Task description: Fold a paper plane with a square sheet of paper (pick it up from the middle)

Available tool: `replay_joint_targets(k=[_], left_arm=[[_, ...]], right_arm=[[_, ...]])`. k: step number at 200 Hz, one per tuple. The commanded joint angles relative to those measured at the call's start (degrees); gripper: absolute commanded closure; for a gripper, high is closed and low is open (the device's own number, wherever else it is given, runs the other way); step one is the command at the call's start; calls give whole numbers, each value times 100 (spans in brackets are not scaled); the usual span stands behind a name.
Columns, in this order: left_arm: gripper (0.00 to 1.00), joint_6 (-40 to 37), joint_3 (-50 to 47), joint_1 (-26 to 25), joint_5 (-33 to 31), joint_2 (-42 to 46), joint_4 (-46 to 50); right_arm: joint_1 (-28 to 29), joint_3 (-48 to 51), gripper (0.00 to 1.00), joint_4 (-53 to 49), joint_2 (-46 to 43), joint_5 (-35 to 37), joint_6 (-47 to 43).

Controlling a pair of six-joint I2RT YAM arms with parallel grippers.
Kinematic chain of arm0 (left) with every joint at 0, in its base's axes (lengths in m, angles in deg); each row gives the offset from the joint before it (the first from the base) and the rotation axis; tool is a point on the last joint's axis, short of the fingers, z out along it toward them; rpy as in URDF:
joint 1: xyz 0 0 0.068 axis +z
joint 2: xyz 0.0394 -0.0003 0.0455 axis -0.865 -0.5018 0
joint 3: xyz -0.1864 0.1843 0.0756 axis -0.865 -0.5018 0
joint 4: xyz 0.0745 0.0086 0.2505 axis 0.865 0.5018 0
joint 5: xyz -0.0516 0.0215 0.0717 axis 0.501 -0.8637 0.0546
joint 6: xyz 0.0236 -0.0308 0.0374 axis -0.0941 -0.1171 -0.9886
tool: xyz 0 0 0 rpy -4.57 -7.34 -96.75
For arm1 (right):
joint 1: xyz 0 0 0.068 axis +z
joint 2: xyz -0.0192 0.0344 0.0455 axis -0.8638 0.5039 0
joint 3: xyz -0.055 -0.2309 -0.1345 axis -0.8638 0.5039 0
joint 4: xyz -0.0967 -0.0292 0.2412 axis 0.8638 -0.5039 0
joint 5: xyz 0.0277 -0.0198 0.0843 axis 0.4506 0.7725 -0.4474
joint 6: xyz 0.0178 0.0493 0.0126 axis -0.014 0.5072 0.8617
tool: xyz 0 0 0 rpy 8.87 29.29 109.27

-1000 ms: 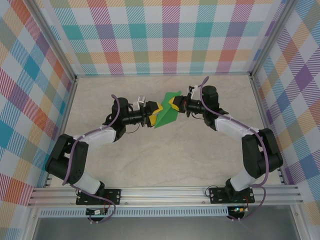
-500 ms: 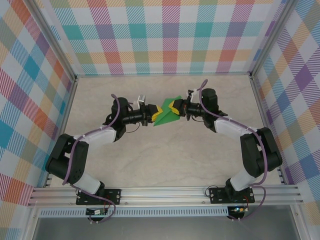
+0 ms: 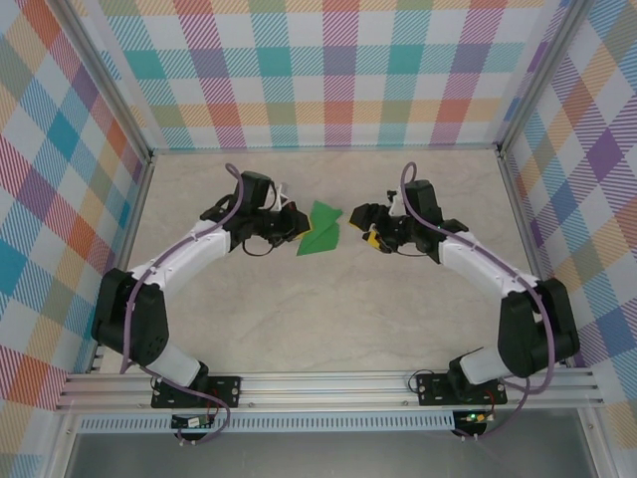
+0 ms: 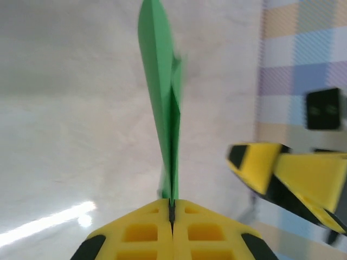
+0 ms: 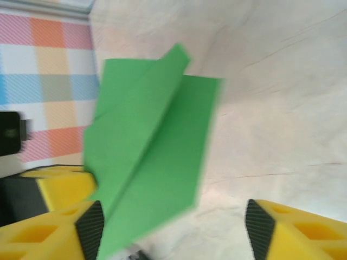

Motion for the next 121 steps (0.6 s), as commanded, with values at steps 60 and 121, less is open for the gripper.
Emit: replay_joint_targets(k=[60,121], left_arm=[[95,-1077,1828,-1716,-6881,-1548,4329],[79,-655,2141,-2148,-5527,-2474,3569]], right_arm=[[15,442,19,-1514,-663,1681,-622],[16,661,18,-1610,-880,1964,-425]])
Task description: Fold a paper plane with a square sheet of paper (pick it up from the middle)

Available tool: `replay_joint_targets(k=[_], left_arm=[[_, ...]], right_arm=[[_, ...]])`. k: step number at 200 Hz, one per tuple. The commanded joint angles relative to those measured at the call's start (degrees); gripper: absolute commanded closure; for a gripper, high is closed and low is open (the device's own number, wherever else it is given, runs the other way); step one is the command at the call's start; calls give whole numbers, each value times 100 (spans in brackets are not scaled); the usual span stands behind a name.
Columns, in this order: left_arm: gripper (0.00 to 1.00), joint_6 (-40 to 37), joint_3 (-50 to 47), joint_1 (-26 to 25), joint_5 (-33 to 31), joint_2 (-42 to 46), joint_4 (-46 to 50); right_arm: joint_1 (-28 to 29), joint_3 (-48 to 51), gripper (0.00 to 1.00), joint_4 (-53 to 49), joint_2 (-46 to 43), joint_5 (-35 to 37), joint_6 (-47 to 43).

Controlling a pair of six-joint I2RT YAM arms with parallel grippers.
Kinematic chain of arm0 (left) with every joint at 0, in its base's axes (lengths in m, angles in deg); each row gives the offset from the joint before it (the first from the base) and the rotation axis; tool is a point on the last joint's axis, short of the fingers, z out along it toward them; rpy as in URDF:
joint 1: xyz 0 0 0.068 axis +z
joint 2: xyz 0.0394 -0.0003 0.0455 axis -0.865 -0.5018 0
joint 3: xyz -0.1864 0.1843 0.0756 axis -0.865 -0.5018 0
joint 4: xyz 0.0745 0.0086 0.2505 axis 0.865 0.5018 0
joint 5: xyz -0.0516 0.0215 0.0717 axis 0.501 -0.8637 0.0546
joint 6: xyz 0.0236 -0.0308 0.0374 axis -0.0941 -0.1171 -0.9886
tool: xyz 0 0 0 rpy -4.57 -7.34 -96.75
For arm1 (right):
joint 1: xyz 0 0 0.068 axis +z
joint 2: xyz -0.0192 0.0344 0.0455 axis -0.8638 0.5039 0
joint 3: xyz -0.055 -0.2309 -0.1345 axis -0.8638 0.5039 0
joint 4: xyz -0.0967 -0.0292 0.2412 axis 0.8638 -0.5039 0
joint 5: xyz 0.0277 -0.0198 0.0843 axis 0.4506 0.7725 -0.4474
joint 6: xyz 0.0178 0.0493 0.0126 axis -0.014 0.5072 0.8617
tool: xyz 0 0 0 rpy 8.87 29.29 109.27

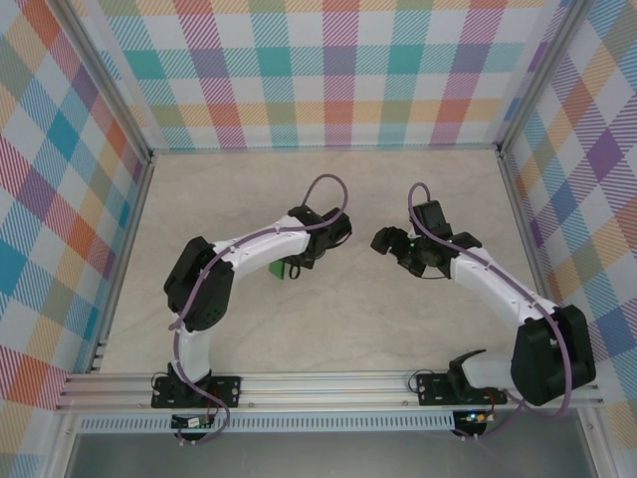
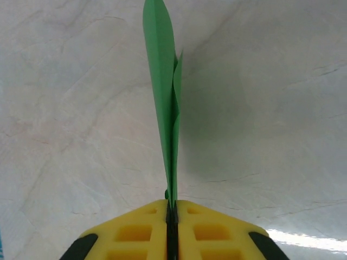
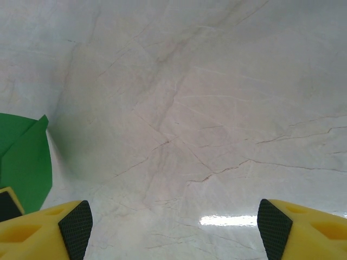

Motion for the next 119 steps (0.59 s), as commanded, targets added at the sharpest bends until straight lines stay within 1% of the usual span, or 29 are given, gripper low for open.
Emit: replay_joint_targets(k=[1,16,26,41,55,74,84,94,105,119], left_arm=[[78,177,242,-97,664,-118,-335],[65,139,287,-83,1456,-155,-688],[53,89,294,-35,2019,-85,-933],[41,-28,253,118,2910,75,-1272],[33,-110,177,364,3689,258,-1545],[25,-93,-84,784,4515,598,-1950],[20,-17,-271,1021,4763,801,-2153],[15,58,-496,1265,4876,1015,-2335],[11,166,-732,1518,4778,1225,-2440],[7,252,-1018,1786,4480,1447,-2462]], right_arm=[[15,93,18,-159,-164,203,55],[15,130,18,-170,-180,209,80],[15,148,18,-164,-186,185,82],[29,181,18,-117,-165,148,84],[108,192,18,-9,-115,106,27],[419,111,21,169,55,163,-74],[703,30,22,250,198,291,-100],[1013,-87,24,340,397,413,-104],[1412,-274,27,452,666,550,-103],[1901,-625,32,512,1099,699,-98]])
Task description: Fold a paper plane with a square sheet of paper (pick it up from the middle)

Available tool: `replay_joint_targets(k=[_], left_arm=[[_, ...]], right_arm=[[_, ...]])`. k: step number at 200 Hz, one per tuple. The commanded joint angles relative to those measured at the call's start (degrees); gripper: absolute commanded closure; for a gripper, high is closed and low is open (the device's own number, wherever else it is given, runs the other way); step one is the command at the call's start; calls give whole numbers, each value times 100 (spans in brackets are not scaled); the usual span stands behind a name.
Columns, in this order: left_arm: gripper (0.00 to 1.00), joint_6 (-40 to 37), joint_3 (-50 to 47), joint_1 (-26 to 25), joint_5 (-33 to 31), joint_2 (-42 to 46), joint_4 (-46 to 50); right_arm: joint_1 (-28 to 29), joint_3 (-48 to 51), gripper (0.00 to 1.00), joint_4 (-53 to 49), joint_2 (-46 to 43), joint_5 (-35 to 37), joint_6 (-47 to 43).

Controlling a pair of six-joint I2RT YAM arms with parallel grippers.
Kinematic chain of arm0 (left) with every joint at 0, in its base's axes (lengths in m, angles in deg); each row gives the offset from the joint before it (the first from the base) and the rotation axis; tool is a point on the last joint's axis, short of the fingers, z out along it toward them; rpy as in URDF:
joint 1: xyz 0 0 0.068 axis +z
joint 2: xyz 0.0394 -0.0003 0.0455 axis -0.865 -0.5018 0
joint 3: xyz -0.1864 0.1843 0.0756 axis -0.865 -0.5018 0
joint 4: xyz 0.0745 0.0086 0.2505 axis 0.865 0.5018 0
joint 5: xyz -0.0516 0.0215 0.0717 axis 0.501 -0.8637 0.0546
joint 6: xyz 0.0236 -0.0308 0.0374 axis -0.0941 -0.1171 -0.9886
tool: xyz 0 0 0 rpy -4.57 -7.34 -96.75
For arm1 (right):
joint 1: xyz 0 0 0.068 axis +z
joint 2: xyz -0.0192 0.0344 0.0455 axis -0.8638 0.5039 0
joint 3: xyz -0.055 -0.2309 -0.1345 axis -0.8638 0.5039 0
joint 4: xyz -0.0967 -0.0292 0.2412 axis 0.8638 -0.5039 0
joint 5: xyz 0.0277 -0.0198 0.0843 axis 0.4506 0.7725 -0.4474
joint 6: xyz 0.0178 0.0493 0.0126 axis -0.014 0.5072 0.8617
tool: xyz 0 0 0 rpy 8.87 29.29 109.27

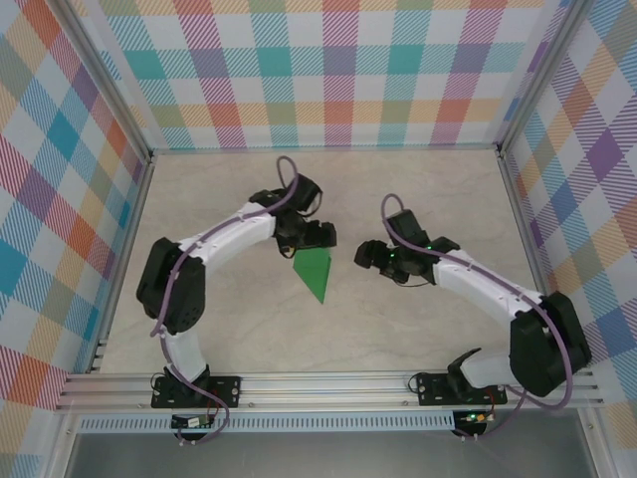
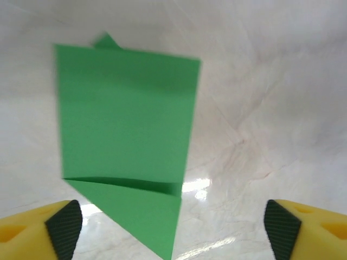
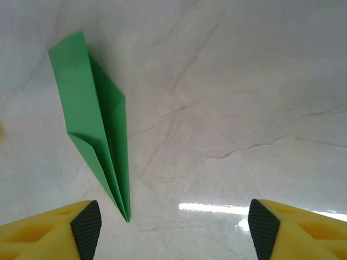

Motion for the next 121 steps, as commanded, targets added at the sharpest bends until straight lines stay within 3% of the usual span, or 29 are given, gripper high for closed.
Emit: replay_joint_targets(k=[1,46,77,121], left_arm=[[7,204,-416,416,149,518,-283],[3,631,-1375,1063,-102,1070,-555],[2,740,-1734,1183,-63,1210,-629],[2,819,-1924,1196,-4,1199,-715]], right_arm=[[731,-604,33,306,590,331,-65],[1635,-1771,54,408,2112,279,49],[1710,-2329,56,177,2833,393,55],[1691,-2843,57,-425,3497,602,-683]])
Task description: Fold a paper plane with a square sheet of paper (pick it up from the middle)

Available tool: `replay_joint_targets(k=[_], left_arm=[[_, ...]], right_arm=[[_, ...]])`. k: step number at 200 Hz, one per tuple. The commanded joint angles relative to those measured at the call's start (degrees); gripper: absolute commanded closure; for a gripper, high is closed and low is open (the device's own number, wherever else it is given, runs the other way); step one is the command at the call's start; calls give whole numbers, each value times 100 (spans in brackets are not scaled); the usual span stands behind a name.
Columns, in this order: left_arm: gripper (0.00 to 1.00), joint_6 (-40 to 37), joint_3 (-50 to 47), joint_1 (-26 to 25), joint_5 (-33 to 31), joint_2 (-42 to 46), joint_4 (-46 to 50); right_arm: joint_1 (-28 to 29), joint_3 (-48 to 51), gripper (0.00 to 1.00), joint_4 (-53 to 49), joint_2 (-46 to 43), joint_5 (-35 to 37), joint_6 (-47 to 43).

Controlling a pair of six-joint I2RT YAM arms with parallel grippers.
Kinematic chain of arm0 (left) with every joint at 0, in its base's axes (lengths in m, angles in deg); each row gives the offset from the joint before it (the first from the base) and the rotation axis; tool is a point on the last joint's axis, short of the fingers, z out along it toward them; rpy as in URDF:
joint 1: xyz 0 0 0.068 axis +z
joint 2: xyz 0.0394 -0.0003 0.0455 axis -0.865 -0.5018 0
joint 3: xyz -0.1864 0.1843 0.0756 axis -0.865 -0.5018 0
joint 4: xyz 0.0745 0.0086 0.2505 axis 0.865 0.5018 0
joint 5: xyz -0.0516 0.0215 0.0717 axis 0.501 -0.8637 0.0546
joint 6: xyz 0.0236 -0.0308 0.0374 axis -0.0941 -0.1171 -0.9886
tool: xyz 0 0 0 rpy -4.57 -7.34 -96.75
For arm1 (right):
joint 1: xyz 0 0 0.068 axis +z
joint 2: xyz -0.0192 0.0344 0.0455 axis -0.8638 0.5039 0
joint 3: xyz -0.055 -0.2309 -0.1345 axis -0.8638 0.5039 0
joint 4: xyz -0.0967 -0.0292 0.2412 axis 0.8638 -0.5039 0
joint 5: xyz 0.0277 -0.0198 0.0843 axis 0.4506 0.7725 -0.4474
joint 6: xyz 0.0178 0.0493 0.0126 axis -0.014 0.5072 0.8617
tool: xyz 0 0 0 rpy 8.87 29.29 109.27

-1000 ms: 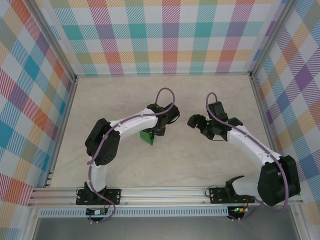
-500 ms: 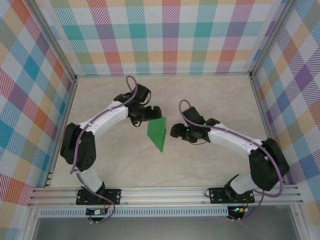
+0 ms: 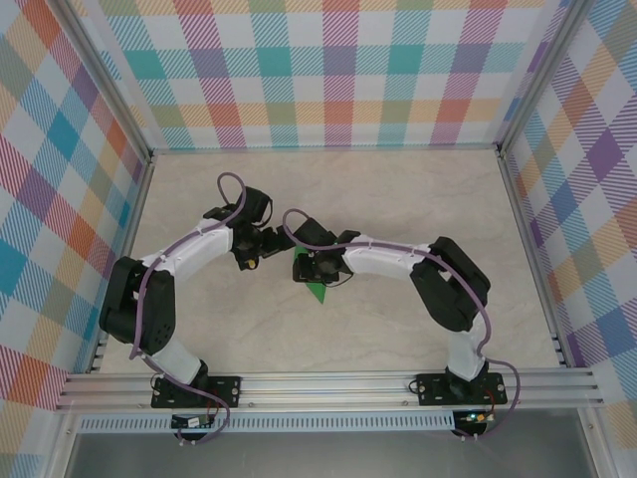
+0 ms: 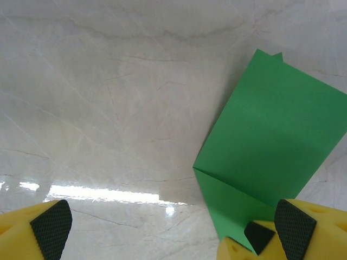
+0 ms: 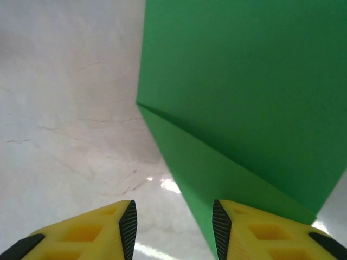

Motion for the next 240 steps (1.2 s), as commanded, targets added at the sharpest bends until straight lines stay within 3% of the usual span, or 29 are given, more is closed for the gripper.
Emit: replay_joint_targets(k=[1,44,71,90,119,166,240], left_arm=[[2,136,-81,115,69,191,-148],[2,116,-116,132,169,134,-204],[2,99,-134,150,199,152,-219],[2,169,-201,150,300,153,-345],[2,452,-478,150,642,217,-725],[2,825,-859,141,1135,376,-1130],[0,857,-1084,1,1492,415,-1303]], right_arm=[[-40,-315,57,-487,251,137,-536],[-197,211,56,-700,268,-289,-1938],[-314,1067,54,-598,-260,-630,-3465],[-461,1284,54,-576,-701,-779,-3890],[-585,1328,50,32,-1440,-1417,-2989],[-585,1826,49,726,-1951,-963,-817],[-598,1960,49,589,-1742,-557,-254]])
